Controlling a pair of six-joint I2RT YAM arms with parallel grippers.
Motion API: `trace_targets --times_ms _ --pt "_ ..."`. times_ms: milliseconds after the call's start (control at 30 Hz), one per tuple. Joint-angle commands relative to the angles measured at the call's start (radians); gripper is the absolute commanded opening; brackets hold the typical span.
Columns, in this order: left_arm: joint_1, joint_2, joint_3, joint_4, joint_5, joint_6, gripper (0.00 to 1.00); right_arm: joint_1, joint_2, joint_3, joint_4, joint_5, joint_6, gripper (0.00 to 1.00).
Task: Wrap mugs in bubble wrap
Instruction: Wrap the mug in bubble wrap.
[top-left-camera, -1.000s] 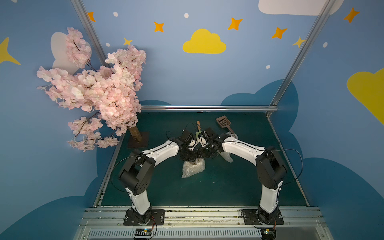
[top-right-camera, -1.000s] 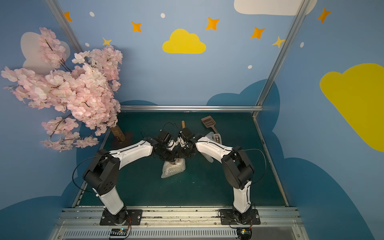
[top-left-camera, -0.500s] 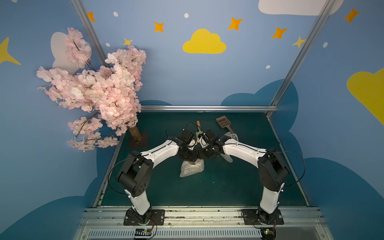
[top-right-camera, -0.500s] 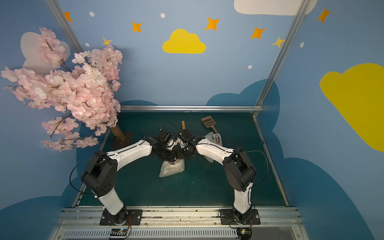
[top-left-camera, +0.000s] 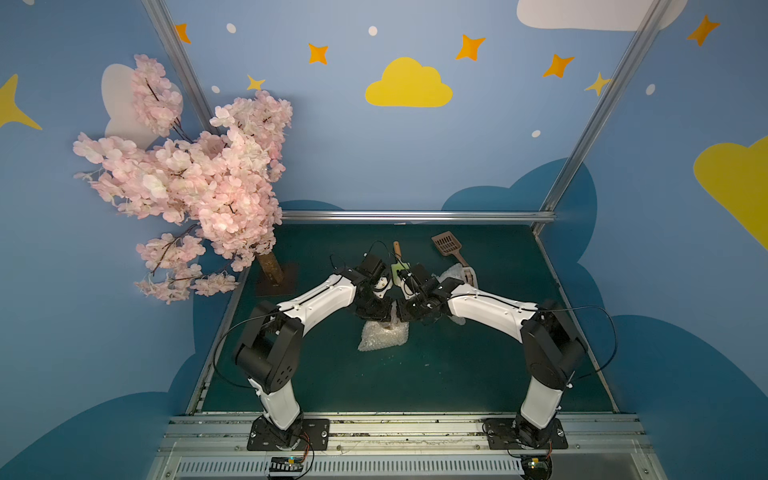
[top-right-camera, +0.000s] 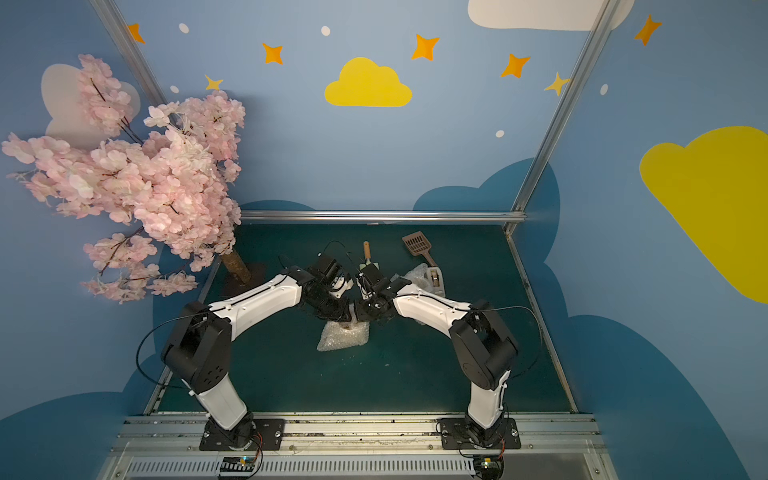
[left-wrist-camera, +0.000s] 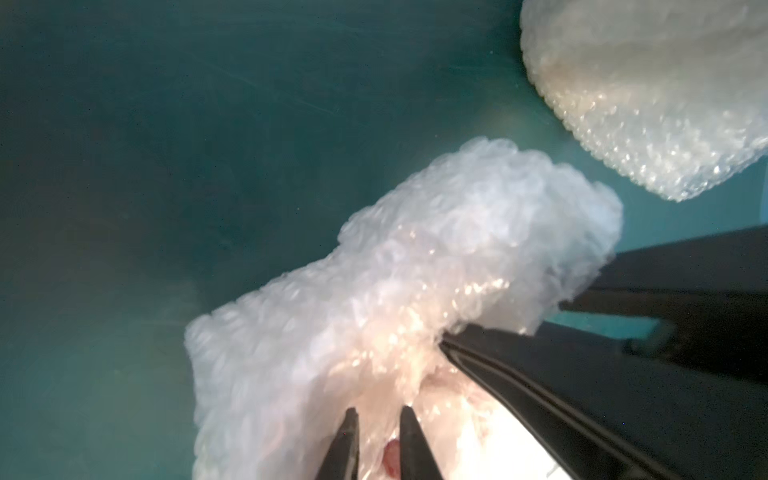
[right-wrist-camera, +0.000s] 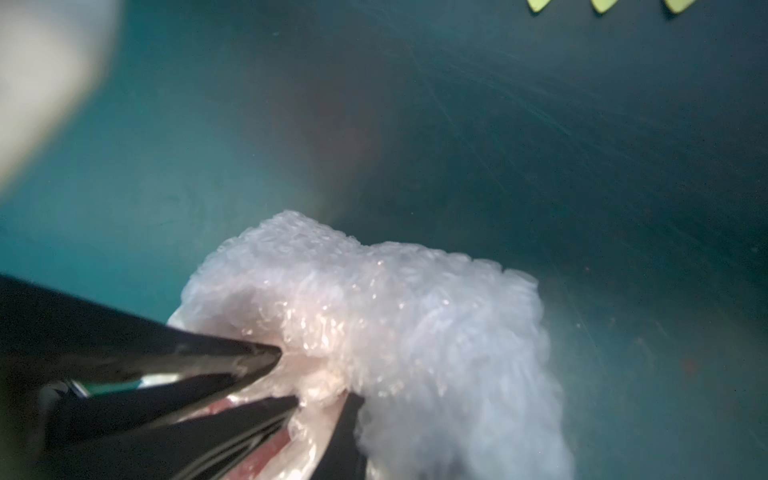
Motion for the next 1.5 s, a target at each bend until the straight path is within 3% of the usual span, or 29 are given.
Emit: trace_targets --times_ms 0,167,467,867,1000,1167,1367,1467 --pt "0.0 0.029 0.012 -0.06 0.044 -0.019 0.12 -0.003 0.026 -0.054 -0.124 0.088 0.06 0.0" --pt "-0.002 0.056 0.014 -0.048 0.026 -0.059 0.11 0.015 0.032 -0.032 -0.164 0.12 0.097 0.0" --pt "0.029 -0.096 0.032 -0.053 0.018 -0.062 0.18 0.033 0.045 -0.012 -0.181 0.138 0.134 0.0" --pt "0.007 -0.114 -0.083 0.123 0.158 -0.149 0.22 0.041 0.041 0.001 -0.194 0.148 0.142 0.0" --pt "-0.005 -0.061 -0.091 0.112 0.126 -0.144 0.22 0.046 0.038 0.005 -0.201 0.153 0.148 0.0" --pt "-0.007 0.021 -0.07 0.052 0.0 -0.109 0.21 0.051 0.018 -0.006 -0.187 0.141 0.151 0.0" --pt "-0.006 0.128 -0.016 -0.028 -0.112 -0.067 0.12 0.053 -0.022 -0.025 -0.157 0.133 0.135 0.15" --pt "-0.006 0.151 0.005 -0.048 -0.162 -0.051 0.09 0.052 -0.067 -0.04 -0.132 0.119 0.111 0.29"
